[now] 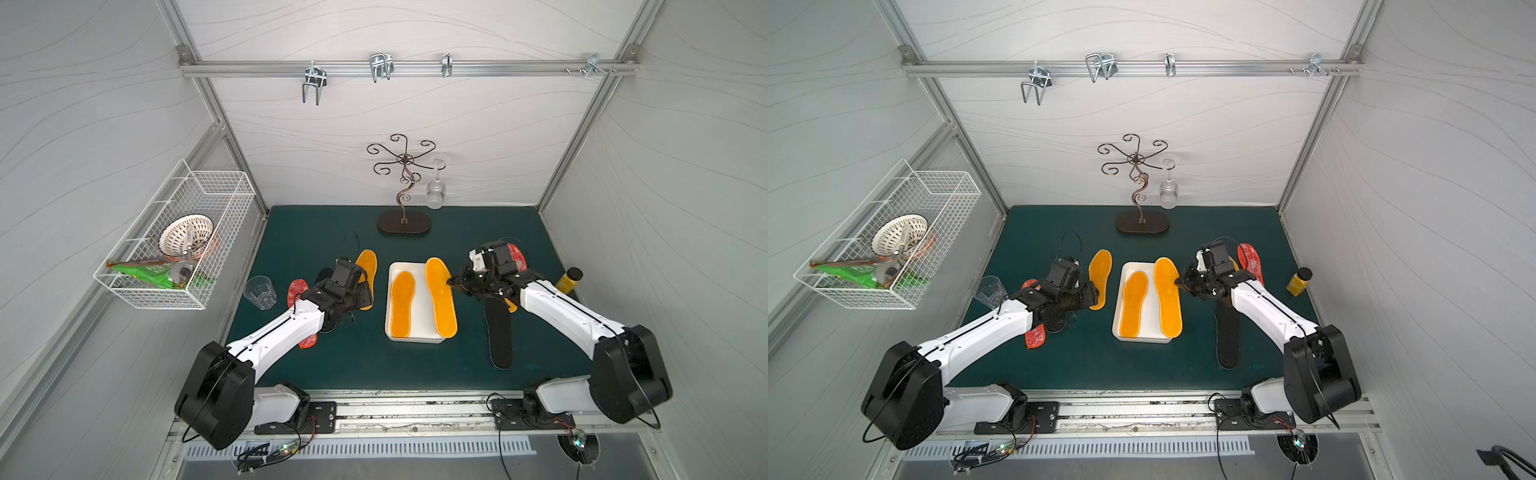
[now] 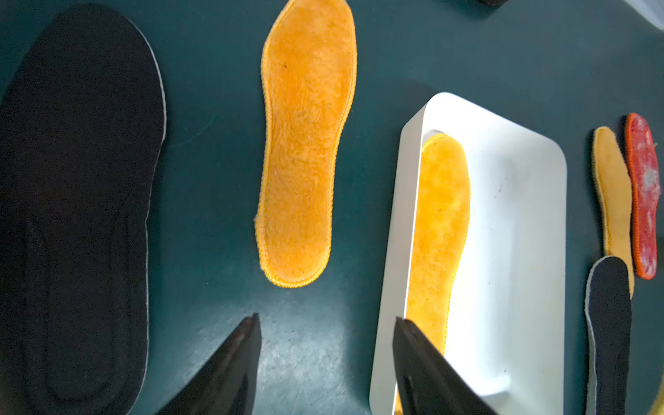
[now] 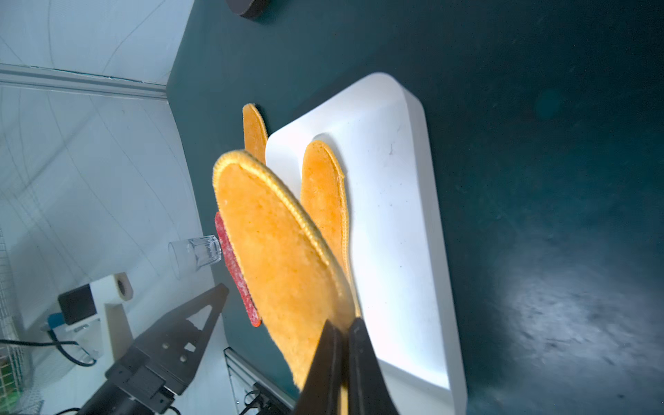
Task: Put the insoles into the storage box
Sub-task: Pick up the insole from the center of the board, then place the insole in the storage box.
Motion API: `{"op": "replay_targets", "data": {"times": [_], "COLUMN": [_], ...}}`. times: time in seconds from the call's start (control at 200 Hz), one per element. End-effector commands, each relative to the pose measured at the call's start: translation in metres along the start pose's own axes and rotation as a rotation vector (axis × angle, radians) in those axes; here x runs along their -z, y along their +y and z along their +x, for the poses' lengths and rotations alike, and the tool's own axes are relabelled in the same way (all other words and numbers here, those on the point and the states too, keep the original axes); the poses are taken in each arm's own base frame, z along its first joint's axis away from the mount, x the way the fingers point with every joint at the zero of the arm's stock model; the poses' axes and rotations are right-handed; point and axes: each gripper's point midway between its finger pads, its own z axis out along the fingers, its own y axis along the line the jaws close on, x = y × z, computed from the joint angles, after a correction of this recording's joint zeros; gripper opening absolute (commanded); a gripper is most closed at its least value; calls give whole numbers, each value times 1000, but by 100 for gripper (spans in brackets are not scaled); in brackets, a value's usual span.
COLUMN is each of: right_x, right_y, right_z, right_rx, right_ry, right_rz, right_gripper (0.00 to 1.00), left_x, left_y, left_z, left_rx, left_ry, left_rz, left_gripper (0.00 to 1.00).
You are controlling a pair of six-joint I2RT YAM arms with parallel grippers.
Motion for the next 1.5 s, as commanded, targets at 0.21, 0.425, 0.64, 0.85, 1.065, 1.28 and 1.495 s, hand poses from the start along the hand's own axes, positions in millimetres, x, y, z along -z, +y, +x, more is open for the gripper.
{"op": "replay_targets", "data": {"times": [0.21,0.425,0.64,0.85,1.065,1.28,1.495], "right_x": [-52,-62,-72,-77,-71,-66,-65], "right_y": [3,-20,-30,-37,-44,-49,-54], "right_z": [2,-4,-10,-9,-15,-24,-33], "right_rx": [-57,-29,-12,21,101,183,215], "right_ry": [-58,-93,-37,-19,-28,-26,-15], "right_rz": [60,144,169,204,278,341,353], "right_gripper": [0,0,0,0,0,0,0], "left_x": [12,12,9,8,8,9,10], "left_y": [9,10,9,10,10,12,14], "left_z": [0,-1,-1,-1,-1,-2,-1], "left_rx": [16,16,16,21,24,31,39], "left_ry": [-42,-46,-38,-38,-38,-42,-46], "left_rz": [-10,-18,-22,-26,-32,-38,-45], "left_gripper": [65,65,65,65,65,65,66]}}
